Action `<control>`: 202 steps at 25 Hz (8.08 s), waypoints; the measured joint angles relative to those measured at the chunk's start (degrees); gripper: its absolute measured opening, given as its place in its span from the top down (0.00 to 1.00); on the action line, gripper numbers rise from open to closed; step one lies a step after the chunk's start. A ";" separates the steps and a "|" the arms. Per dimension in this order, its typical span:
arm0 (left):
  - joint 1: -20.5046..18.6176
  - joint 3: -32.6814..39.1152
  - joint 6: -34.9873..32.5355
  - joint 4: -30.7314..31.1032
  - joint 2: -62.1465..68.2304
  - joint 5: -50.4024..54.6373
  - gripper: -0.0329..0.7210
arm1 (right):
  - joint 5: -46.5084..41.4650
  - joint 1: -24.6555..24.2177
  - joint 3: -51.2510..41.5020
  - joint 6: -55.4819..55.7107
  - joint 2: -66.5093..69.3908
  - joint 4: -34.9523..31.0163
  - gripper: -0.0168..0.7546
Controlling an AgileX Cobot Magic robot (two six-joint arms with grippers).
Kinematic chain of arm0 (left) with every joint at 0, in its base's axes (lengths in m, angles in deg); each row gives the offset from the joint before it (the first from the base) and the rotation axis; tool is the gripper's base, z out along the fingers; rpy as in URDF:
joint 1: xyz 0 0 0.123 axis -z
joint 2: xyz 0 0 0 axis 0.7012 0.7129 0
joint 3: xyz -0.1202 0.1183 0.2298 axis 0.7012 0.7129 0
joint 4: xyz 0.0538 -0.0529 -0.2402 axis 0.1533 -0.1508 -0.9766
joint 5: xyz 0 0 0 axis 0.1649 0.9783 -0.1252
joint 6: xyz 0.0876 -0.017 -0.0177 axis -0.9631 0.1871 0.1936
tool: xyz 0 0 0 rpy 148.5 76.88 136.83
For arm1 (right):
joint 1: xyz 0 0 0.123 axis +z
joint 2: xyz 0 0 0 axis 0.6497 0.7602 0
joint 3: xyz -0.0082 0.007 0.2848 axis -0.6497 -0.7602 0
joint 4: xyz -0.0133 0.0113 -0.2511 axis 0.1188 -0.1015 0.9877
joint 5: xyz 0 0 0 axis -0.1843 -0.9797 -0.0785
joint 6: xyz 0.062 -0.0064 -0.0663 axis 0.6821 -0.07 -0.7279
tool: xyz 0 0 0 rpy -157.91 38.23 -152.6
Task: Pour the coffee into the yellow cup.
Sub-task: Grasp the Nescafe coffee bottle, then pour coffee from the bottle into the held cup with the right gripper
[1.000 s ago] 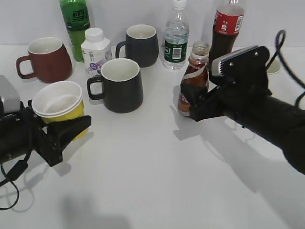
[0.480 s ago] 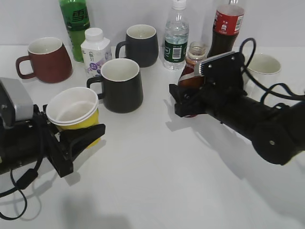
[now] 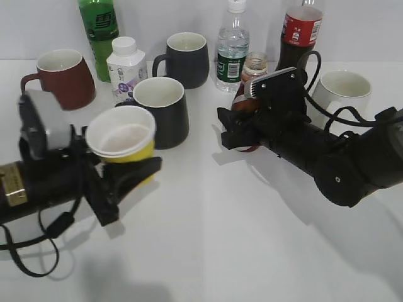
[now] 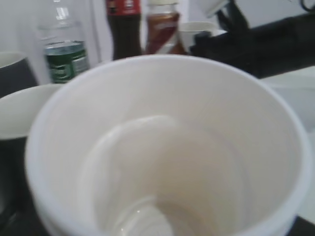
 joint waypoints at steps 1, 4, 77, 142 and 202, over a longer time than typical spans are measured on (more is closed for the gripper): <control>1.00 -0.40 0.00 0.00 0.00 0.59 0.38 | 0.00 0.00 0.00 0.00 0.00 0.00 0.33; 3.09 -1.28 0.00 -0.13 0.07 1.33 0.38 | 0.00 0.00 0.00 -0.13 0.00 0.05 0.33; 11.24 -13.79 4.13 3.57 8.50 12.75 0.39 | 4.25 0.00 0.04 -72.32 -7.79 13.80 0.33; 11.24 -12.37 4.13 5.87 7.84 12.56 0.38 | 4.71 0.00 0.04 -77.10 -7.90 15.31 0.33; 11.24 -12.08 4.13 5.86 7.84 11.44 0.39 | 4.48 0.00 0.04 -81.49 -7.91 15.13 0.33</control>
